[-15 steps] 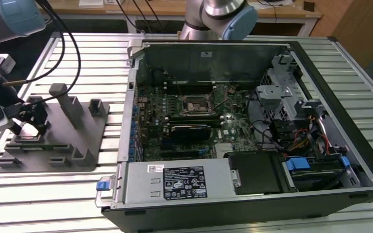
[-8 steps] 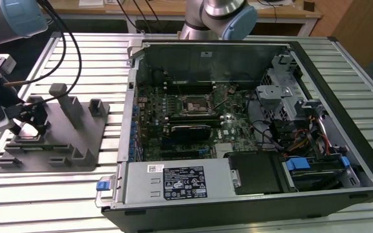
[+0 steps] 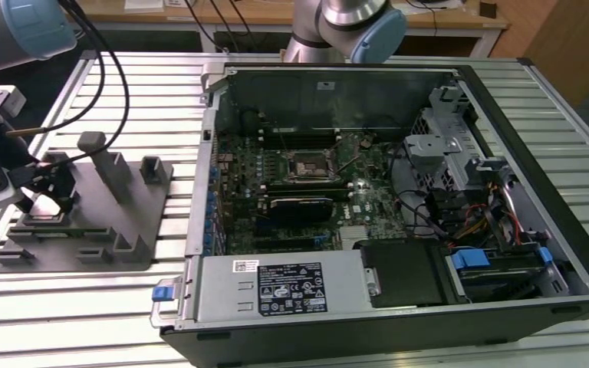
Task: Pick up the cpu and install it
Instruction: 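Pick up the cpu and move it towards the insertion slot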
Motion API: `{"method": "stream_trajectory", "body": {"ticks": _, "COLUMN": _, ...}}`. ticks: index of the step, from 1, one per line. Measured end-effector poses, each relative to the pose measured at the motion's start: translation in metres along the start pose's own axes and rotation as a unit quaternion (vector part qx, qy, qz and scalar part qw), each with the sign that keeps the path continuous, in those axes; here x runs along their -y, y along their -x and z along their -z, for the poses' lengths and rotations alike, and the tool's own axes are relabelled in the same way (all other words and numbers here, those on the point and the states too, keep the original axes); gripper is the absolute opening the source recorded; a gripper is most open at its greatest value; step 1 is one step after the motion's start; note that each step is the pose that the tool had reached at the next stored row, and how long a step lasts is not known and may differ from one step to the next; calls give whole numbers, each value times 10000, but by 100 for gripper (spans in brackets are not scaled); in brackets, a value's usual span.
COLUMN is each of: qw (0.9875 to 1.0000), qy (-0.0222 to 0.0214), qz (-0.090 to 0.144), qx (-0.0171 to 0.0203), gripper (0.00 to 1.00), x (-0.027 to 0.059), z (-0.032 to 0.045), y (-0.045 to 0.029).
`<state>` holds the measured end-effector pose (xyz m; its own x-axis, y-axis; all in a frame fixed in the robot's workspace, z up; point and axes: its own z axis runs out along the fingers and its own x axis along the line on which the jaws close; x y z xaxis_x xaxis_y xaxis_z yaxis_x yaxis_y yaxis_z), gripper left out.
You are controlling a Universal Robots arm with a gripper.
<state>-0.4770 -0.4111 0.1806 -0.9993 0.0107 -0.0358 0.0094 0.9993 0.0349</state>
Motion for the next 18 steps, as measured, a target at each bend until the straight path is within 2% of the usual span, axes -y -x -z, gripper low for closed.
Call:
{"method": "stream_trajectory", "body": {"ticks": 13, "qw": 10000, "qy": 0, "qz": -1, "qx": 0, "gripper": 66, "x": -1, "z": 7, "y": 0}}
{"method": "stream_trajectory", "body": {"ticks": 15, "qw": 10000, "qy": 0, "qz": 0, "qx": 0, "gripper": 65, "x": -1, "z": 8, "y": 0}}
{"method": "stream_trajectory", "body": {"ticks": 17, "qw": 10000, "qy": 0, "qz": -1, "qx": 0, "gripper": 55, "x": -1, "z": 9, "y": 0}}
{"method": "stream_trajectory", "body": {"ticks": 18, "qw": 10000, "qy": 0, "qz": -1, "qx": 0, "gripper": 55, "x": -1, "z": 9, "y": 0}}
